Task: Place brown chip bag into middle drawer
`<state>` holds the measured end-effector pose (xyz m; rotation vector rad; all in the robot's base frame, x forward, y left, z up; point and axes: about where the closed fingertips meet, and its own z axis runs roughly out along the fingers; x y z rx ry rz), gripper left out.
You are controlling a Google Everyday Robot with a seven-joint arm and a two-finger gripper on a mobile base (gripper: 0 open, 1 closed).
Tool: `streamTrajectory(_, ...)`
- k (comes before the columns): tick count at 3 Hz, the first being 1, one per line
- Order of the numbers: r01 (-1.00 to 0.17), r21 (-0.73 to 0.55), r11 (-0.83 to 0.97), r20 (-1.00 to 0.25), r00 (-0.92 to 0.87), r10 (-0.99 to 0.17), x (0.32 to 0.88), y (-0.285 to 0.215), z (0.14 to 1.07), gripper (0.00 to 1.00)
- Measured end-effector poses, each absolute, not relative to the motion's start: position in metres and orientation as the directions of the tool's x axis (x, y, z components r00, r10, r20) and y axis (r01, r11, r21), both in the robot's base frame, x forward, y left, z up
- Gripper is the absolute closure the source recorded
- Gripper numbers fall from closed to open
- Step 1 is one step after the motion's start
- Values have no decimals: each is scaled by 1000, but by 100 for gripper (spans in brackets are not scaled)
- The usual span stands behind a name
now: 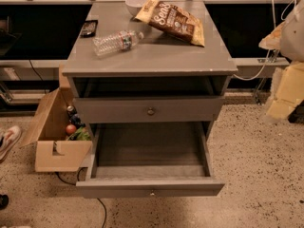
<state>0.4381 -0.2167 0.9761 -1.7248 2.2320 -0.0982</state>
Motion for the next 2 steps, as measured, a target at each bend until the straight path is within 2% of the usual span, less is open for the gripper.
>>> streamTrajectory(1, -931, -246, 270, -207, -221, -953, 438, -217, 976, 0)
streamTrajectory(2, -917, -285, 280, -299, -193, -934, 470, -210, 978, 0)
